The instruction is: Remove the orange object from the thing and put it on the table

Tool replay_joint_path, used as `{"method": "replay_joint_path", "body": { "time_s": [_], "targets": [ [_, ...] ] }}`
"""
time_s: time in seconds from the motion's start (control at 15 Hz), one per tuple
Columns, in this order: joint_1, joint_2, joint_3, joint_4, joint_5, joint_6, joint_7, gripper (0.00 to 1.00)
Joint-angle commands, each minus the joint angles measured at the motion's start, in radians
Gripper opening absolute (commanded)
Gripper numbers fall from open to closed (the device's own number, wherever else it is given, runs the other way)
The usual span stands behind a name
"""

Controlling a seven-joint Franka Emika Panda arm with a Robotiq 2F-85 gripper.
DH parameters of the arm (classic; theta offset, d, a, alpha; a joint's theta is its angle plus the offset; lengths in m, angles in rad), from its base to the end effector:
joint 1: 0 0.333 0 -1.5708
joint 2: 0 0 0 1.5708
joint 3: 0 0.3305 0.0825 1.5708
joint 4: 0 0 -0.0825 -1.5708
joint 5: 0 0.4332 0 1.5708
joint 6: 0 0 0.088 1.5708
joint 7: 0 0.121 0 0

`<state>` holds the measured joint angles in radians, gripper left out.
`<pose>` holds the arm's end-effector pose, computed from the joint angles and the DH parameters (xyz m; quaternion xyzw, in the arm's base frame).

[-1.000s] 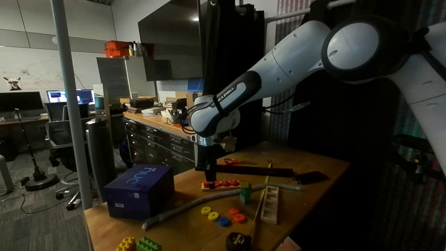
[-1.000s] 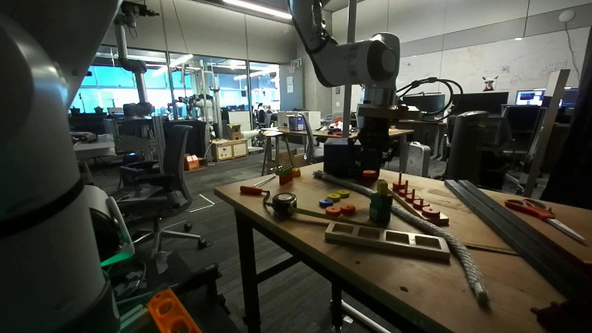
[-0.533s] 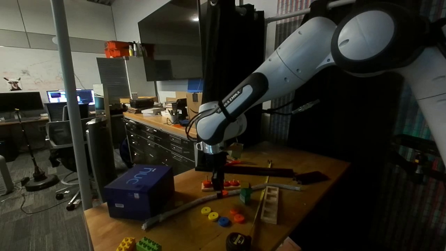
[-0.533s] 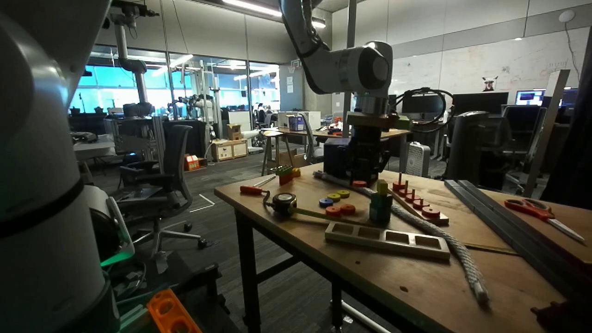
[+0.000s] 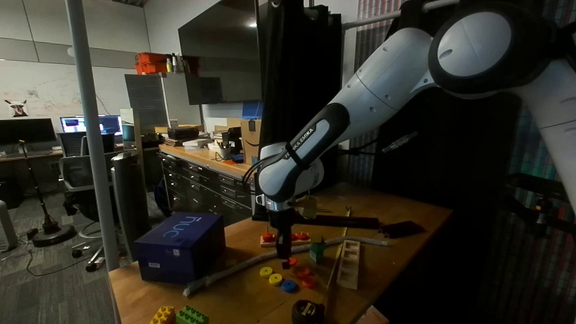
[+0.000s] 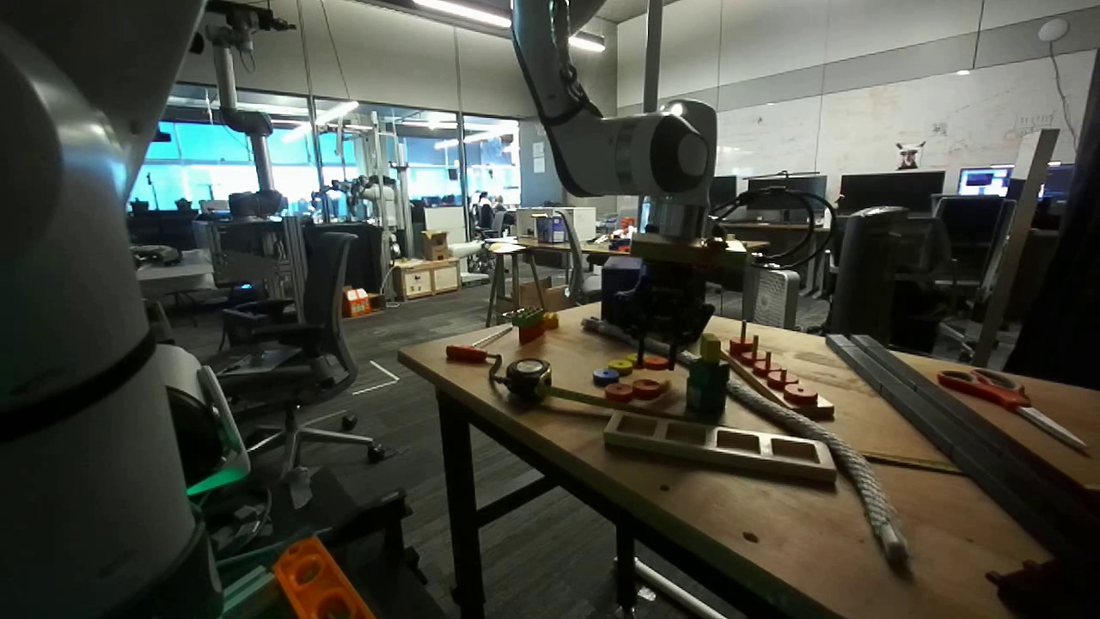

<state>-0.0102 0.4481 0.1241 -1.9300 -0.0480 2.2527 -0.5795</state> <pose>0.6454 0.0707 0.2102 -0.9346 -0.3502 0.0568 0.0232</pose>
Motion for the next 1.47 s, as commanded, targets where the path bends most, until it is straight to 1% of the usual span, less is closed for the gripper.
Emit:
{"method": "replay_joint_path", "body": {
  "time_s": [0.0, 0.2, 0.27, 0.33, 0.4, 0.47, 0.53, 0.6, 0.8, 0.87, 1.07, 1.27, 1.4],
  "targets": [
    [-0.014, -0.015, 0.019, -0.039, 0.025, 0.053, -0.012, 0.23],
    [-0.015, -0.012, 0.021, -0.046, 0.027, 0.060, -0.011, 0.23],
    [-0.017, -0.013, 0.022, -0.050, 0.028, 0.063, -0.013, 0.29],
    [-0.017, -0.013, 0.022, -0.053, 0.028, 0.065, -0.013, 0.24],
    [-0.018, -0.012, 0.023, -0.055, 0.029, 0.066, -0.014, 0.31],
    [-0.019, -0.010, 0.023, -0.055, 0.031, 0.064, -0.013, 0.67],
    [-0.020, -0.009, 0.024, -0.056, 0.034, 0.063, -0.014, 0.68],
    [-0.021, -0.009, 0.024, -0.058, 0.037, 0.063, -0.014, 0.74],
    [-0.019, -0.009, 0.025, -0.059, 0.042, 0.057, -0.012, 0.96],
    [-0.016, -0.012, 0.025, -0.057, 0.041, 0.052, -0.008, 1.00],
    [0.006, -0.057, 0.025, -0.053, 0.034, 0.016, 0.050, 1.00],
    [0.032, -0.153, 0.024, -0.074, 0.028, -0.007, 0.166, 1.00],
    [0.057, -0.239, 0.017, -0.099, 0.017, -0.019, 0.260, 1.00]
  ]
}}
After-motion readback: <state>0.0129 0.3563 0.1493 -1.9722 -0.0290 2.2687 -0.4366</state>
